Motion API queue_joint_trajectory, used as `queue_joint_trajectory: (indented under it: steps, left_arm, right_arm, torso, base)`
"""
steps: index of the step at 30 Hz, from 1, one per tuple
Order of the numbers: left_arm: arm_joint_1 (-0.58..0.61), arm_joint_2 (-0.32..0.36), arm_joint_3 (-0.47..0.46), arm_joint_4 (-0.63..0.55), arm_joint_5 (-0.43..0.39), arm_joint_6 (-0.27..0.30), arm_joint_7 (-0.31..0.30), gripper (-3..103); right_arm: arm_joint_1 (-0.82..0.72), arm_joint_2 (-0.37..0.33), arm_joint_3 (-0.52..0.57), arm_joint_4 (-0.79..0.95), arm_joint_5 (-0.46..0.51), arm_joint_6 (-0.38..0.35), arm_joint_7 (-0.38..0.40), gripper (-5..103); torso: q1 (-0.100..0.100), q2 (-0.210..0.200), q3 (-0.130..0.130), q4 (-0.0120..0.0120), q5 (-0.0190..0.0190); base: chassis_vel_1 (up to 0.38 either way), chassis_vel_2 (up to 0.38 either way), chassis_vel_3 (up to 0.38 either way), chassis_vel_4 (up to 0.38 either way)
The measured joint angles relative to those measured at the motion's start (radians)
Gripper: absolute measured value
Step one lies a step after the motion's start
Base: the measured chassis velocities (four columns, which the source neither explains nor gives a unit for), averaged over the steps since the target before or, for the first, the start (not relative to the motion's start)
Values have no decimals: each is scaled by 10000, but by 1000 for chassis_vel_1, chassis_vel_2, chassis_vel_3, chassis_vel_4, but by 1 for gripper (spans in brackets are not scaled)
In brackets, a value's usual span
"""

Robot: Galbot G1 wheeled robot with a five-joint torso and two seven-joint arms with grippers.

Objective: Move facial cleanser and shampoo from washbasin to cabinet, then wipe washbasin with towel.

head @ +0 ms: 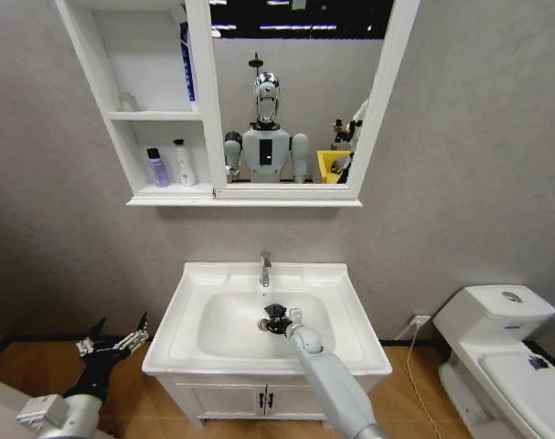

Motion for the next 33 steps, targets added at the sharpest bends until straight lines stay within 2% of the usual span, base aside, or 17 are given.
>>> queue_joint_trajectory:
  steps: [6,10,15,16,27,33]
  left_arm:
    - [0,0,0,0,0,0,0,100]
    - [0,0,0,0,0,0,0,100]
    - [0,0,0,0,0,0,0,100]
    - [0,0,0,0,0,0,1,100]
    - [0,0,0,0,0,0,0,100]
    - [0,0,0,1,0,0,0,100]
  right_arm:
    - [266,668,-219,-493,-351,177,-141,3]
    - [397,686,-235,-667,-428,238,-190,3]
    - [237,674,-202,-496,-444,241,-181,3]
    - [133,584,-179,-367,-418,237,-179,3]
    - [-840,-1001,508,1233,302,-16,-21,3]
    - [-976,-1210,472,1528,447,-73,-21,3]
  torso:
    - [0,0,0,7,5]
    - [0,0,0,-1,2]
    - [0,0,0,0,3]
    - [0,0,0,6,7]
    - [-1,0,0,-3,4]
    - [-1,0,0,-3,3]
  base:
    - [0,0,0,0]
    - [0,0,0,0]
    - [0,0,0,0]
    - [0,0,0,0]
    - [0,0,0,0]
    - [0,0,0,0]
